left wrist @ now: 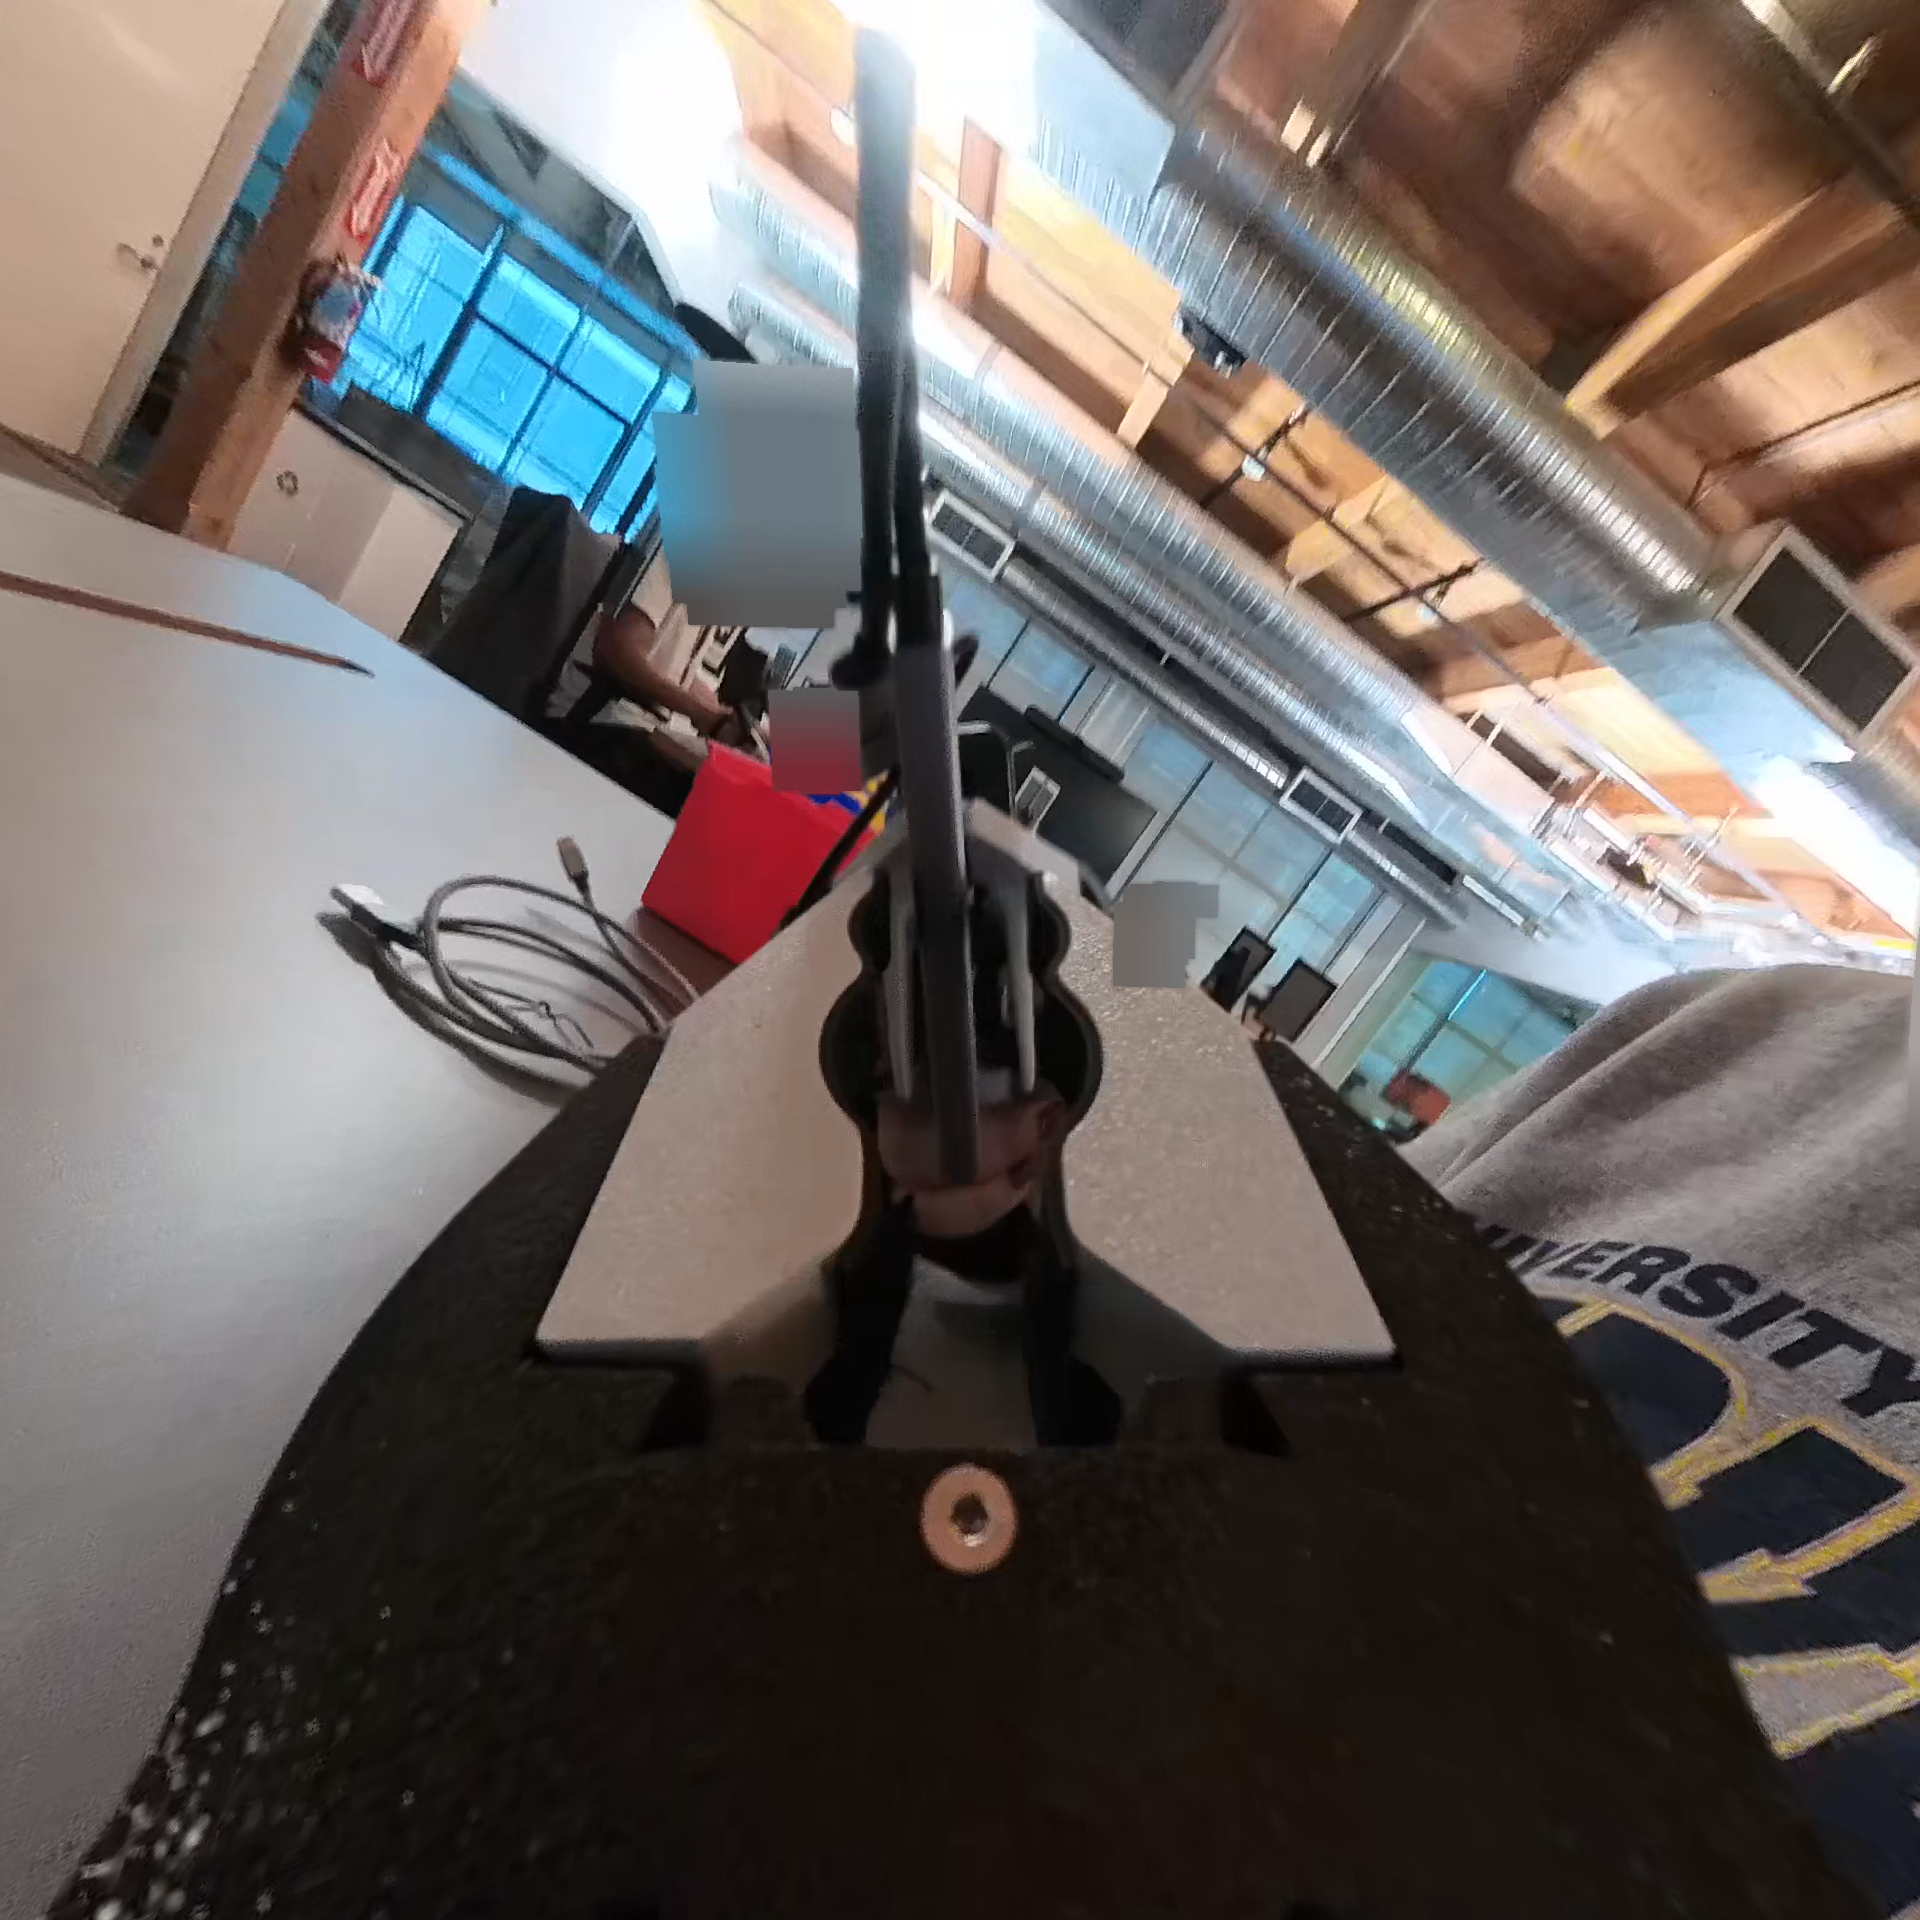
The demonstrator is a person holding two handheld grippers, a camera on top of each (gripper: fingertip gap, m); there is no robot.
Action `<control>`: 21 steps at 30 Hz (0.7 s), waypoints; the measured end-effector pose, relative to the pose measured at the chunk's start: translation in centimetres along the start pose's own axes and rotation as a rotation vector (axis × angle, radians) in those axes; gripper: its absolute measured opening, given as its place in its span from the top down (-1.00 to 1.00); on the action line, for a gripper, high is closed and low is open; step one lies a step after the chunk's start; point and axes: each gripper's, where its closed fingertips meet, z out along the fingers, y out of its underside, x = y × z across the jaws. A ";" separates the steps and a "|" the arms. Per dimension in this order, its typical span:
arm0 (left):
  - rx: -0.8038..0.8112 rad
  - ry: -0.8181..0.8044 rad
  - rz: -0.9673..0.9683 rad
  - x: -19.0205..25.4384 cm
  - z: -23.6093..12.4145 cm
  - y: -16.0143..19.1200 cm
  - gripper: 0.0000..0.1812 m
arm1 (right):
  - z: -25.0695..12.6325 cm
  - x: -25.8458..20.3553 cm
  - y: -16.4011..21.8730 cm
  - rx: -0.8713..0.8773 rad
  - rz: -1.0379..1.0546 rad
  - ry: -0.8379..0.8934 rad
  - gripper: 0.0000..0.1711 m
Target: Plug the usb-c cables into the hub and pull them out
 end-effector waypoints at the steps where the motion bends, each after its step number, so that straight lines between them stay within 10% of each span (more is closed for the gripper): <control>1: 0.017 0.004 -0.003 0.0 -0.2 -0.3 0.83 | 0.1 -0.1 0.2 -0.010 0.006 -0.010 0.94; 21: 0.026 0.104 -0.018 2.2 0.3 0.1 0.92 | -0.9 -2.2 0.2 -0.050 -0.027 -0.101 0.94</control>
